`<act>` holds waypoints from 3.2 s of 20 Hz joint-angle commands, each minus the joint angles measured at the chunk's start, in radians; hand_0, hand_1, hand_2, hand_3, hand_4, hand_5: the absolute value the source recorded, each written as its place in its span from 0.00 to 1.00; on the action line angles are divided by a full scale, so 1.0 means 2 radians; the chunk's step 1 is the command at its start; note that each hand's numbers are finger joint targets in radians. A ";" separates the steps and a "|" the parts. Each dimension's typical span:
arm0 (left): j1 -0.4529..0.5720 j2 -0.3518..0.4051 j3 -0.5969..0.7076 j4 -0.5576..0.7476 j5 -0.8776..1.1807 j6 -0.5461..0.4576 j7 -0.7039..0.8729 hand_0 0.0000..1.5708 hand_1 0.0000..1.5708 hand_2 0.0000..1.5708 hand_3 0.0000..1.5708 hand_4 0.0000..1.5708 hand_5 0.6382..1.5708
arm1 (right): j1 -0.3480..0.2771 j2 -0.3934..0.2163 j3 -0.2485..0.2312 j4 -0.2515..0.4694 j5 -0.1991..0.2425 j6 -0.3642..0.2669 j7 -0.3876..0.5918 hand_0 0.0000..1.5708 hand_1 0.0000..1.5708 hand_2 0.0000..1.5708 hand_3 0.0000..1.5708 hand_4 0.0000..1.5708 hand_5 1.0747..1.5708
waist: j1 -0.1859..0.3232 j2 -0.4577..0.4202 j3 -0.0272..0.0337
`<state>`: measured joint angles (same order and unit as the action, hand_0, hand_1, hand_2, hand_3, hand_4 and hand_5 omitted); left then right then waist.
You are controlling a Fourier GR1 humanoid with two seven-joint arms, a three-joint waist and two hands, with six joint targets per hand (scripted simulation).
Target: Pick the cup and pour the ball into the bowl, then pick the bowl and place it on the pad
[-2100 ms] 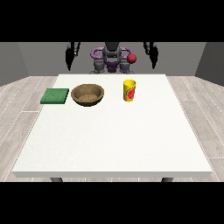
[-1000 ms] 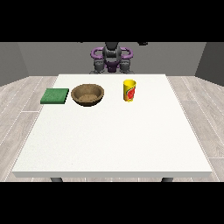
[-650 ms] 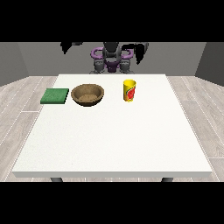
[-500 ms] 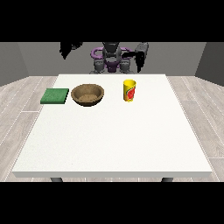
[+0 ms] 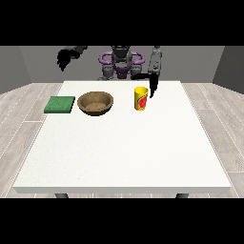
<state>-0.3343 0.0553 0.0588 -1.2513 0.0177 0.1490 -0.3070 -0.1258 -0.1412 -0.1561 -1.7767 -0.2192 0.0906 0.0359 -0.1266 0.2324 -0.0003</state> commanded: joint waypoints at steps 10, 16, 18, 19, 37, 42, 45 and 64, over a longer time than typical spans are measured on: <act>-0.086 0.018 0.058 0.213 0.020 -0.027 -0.127 0.00 0.00 0.00 0.00 0.13 0.85 | -0.024 -0.039 -0.045 0.064 -0.028 0.042 -0.030 0.00 0.00 0.00 0.00 0.43 0.98 | -0.011 0.008 0.0000; -0.094 0.025 0.071 0.280 -0.007 0.022 -0.190 0.59 0.59 0.84 0.88 0.79 0.97 | -0.041 -0.059 -0.051 0.022 -0.066 0.064 0.004 0.00 0.00 0.00 0.00 0.42 1.00 | -0.049 0.043 -0.0003; -0.106 0.019 0.064 0.281 -0.030 0.076 -0.185 0.78 0.78 1.00 1.00 0.85 0.90 | -0.050 -0.068 -0.065 0.037 -0.074 0.064 0.005 0.00 0.00 0.00 0.09 0.41 1.00 | -0.053 0.039 -0.0001; -0.094 0.025 0.074 0.292 -0.025 0.073 -0.209 0.80 0.80 1.00 1.00 0.85 0.91 | -0.051 -0.085 -0.079 0.032 -0.096 0.085 0.007 0.00 0.00 0.00 0.10 0.41 1.00 | -0.062 0.054 -0.0002; -0.220 0.050 -0.131 0.375 -0.328 0.298 0.076 0.87 0.87 1.00 1.00 0.93 0.96 | -0.048 -0.103 -0.094 0.177 -0.104 0.118 0.022 0.00 0.00 0.00 0.12 0.42 0.98 | -0.051 -0.086 0.0050; -0.263 0.010 -0.214 0.438 -0.438 0.273 0.217 0.87 0.87 1.00 1.00 0.93 0.96 | -0.046 -0.115 -0.105 0.236 -0.094 0.121 0.018 0.00 0.00 0.00 0.00 0.43 0.98 | -0.019 -0.132 0.0029; -0.307 -0.026 -0.235 0.434 -0.469 0.244 0.283 0.87 0.87 1.00 1.00 0.93 0.96 | -0.044 -0.138 -0.133 0.287 -0.099 0.143 -0.011 0.00 0.00 0.00 0.00 0.44 0.98 | -0.002 -0.127 0.0016; -0.350 -0.028 -0.439 0.330 -0.621 -0.022 0.466 0.16 0.16 0.79 0.99 0.69 1.00 | -0.092 -0.138 -0.114 0.371 -0.074 0.153 -0.037 0.00 0.00 0.00 0.21 0.44 0.96 | -0.013 -0.151 0.0006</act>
<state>-1.0509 0.0005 -0.7631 -0.4898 -1.2074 0.2192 0.6181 -0.2923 -0.3750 -0.3595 -1.0891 -0.3602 0.3737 -0.0300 -0.1692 -0.0651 0.0013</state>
